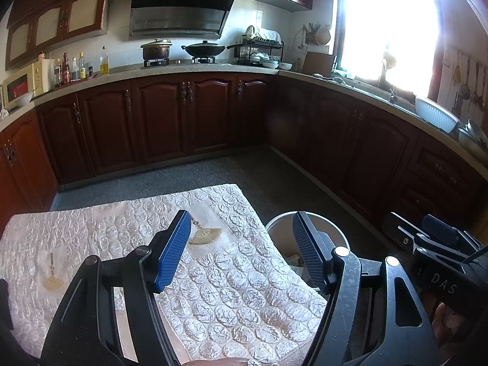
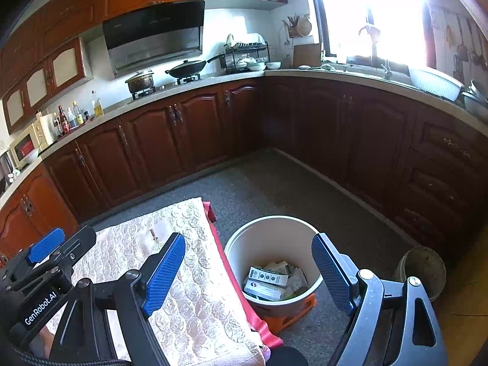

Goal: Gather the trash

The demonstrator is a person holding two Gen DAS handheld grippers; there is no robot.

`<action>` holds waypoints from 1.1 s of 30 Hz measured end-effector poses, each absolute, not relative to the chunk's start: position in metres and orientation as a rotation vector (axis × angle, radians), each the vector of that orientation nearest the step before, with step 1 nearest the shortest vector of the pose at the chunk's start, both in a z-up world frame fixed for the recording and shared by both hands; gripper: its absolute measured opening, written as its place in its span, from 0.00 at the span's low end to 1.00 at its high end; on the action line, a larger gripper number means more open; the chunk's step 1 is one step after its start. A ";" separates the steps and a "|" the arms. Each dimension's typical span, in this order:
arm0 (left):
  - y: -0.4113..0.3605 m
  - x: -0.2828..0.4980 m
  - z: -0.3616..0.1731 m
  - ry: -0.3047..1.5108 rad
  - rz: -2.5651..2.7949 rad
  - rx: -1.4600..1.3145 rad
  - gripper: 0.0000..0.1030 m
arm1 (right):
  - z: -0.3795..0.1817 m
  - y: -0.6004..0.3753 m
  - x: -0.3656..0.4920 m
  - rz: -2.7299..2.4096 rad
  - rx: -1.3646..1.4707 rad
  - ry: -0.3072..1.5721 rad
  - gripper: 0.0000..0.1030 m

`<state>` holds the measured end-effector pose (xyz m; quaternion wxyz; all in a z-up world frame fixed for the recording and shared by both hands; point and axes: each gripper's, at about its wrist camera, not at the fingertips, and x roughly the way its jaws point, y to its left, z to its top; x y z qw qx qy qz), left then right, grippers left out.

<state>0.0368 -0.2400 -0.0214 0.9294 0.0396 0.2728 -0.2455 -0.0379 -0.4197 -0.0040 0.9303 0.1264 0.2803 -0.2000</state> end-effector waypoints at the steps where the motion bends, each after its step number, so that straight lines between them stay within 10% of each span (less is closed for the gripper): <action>1: -0.240 0.037 -0.021 0.559 -0.504 0.082 0.66 | -0.004 -0.420 -0.038 -0.409 0.259 0.573 0.81; 33: -0.241 0.036 -0.024 0.568 -0.501 0.083 0.66 | -0.005 -0.422 -0.034 -0.403 0.258 0.583 0.81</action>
